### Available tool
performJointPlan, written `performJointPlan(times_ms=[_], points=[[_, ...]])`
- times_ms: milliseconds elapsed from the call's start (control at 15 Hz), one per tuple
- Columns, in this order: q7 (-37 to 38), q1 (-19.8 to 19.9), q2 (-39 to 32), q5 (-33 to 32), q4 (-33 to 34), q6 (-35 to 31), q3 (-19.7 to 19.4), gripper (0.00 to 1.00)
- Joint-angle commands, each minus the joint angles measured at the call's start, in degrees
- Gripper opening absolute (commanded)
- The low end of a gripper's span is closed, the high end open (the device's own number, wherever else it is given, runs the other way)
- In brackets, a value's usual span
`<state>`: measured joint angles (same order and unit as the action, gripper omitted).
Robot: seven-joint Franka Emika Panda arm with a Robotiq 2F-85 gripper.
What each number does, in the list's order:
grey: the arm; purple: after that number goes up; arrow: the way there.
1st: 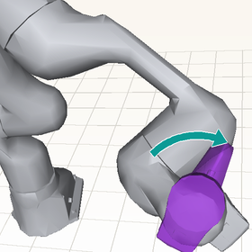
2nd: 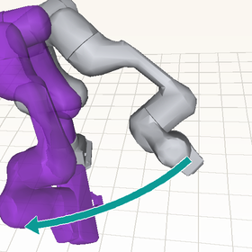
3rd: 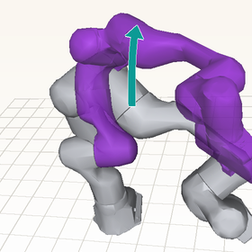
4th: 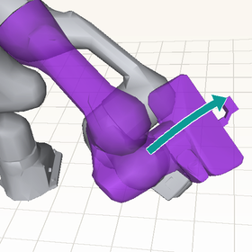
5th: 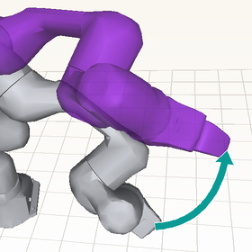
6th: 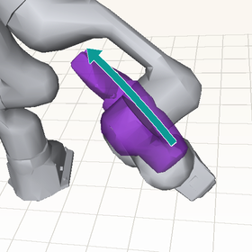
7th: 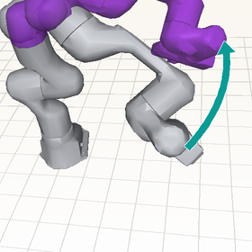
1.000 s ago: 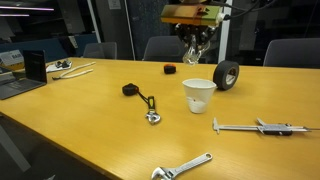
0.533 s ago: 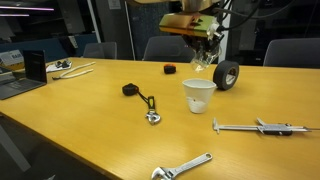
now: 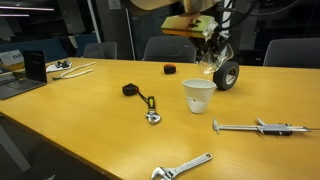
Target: Pick up the white cup, put the clear cup inside the white cup
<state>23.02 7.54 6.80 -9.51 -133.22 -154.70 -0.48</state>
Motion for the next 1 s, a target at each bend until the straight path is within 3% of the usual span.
performJointPlan(times_ms=[0,933], points=[[5.25,0.70,3.26,-3.97,-2.09,0.63,0.53,0.16],[27.66,2.35,5.59,-21.56,-4.74,5.81,5.33,0.16]])
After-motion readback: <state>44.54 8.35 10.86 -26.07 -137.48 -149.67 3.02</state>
